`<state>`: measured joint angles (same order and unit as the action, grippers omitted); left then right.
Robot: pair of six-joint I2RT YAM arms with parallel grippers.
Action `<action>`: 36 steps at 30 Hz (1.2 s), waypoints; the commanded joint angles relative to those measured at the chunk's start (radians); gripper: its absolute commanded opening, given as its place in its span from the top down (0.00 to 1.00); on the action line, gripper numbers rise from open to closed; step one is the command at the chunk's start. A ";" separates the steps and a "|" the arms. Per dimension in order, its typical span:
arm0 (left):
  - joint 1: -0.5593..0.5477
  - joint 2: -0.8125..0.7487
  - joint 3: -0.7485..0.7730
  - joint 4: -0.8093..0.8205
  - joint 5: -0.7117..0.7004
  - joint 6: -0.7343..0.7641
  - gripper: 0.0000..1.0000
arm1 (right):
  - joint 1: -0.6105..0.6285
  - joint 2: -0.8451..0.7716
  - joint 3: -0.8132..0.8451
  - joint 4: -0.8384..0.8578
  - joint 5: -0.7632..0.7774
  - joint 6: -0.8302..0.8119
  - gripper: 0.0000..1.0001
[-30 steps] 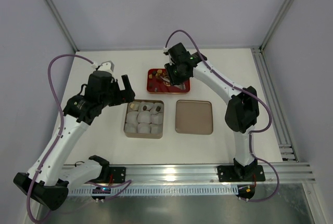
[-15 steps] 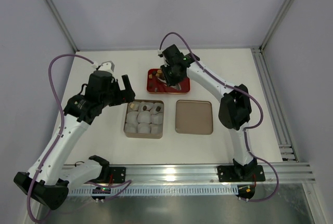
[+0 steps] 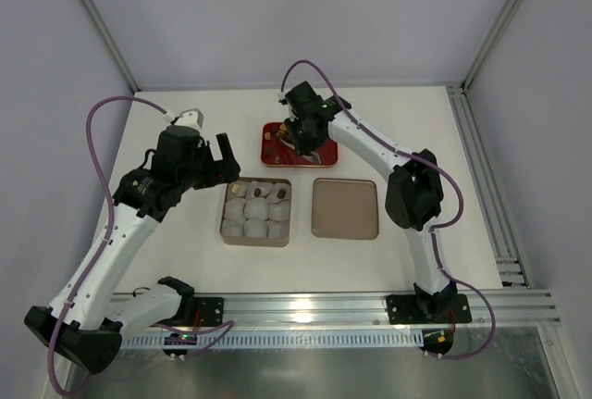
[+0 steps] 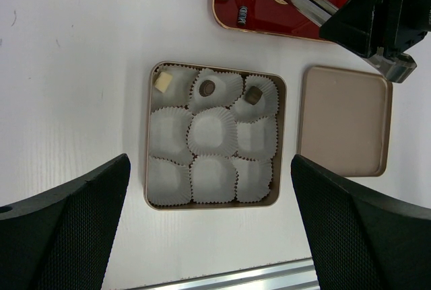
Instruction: Pack the chocolate
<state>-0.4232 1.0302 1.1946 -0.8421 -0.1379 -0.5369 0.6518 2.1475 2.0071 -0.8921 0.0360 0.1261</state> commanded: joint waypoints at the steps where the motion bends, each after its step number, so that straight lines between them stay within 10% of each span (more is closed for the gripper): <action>1: 0.001 -0.012 0.034 0.006 -0.014 0.017 0.00 | 0.005 -0.047 0.038 -0.002 0.021 0.000 0.74; 18: 0.003 -0.015 0.057 -0.002 -0.015 0.011 0.00 | 0.015 -0.302 -0.065 0.021 -0.024 0.056 0.78; 36: 0.003 -0.032 0.171 -0.048 -0.040 0.015 0.00 | 0.384 -0.489 -0.392 0.147 -0.015 0.198 0.78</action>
<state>-0.4232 1.0157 1.3323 -0.8764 -0.1593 -0.5358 0.9962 1.6863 1.6199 -0.8223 0.0231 0.2810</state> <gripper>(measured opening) 0.996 0.300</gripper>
